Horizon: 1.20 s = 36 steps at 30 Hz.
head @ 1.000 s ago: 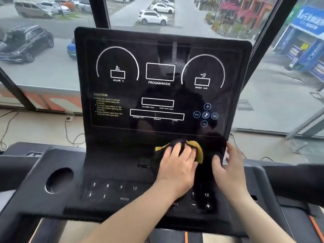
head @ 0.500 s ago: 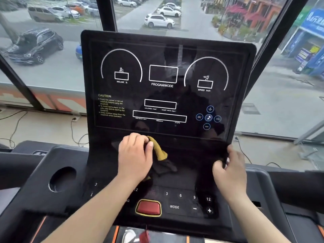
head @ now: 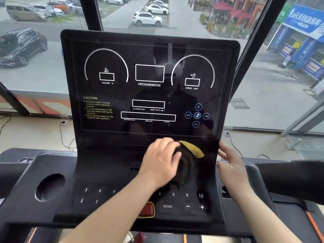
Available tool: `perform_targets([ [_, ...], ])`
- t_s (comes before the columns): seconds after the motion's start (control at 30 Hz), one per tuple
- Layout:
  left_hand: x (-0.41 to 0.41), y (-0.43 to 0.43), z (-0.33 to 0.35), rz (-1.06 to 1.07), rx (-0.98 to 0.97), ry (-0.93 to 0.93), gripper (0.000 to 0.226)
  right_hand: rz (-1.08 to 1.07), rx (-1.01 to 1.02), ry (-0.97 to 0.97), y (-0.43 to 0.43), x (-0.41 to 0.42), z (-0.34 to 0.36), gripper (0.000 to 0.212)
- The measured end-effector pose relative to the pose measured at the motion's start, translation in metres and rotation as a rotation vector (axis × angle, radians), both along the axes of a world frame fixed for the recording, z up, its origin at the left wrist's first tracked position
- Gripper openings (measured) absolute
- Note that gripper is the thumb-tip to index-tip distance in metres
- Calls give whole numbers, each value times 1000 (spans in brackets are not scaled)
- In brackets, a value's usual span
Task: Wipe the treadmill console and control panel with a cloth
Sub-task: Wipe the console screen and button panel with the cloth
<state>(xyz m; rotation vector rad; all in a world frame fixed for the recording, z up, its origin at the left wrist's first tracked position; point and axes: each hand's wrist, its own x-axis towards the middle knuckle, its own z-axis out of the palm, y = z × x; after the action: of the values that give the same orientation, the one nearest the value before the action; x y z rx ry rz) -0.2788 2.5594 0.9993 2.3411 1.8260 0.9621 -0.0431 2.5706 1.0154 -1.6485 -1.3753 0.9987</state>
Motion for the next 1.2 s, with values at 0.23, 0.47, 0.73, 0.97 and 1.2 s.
perform_targets([
  [0.23, -28, -15, -20, 157, 28, 130, 51, -61, 36, -34, 5, -6, 1, 58],
  [0.47, 16, 65, 43, -180, 125, 490, 56, 91, 81, -168, -8, 8, 13, 49],
  [0.73, 69, 66, 36, -162, 35, 519, 62, -111, -10, -67, -37, 31, 0, 32],
  [0.97, 73, 63, 42, -411, -66, 723, 58, -139, -41, -27, -47, 37, -12, 24],
  [1.2, 99, 61, 39, -115, -84, 511, 72, -187, -34, 31, -46, 38, -10, 26],
])
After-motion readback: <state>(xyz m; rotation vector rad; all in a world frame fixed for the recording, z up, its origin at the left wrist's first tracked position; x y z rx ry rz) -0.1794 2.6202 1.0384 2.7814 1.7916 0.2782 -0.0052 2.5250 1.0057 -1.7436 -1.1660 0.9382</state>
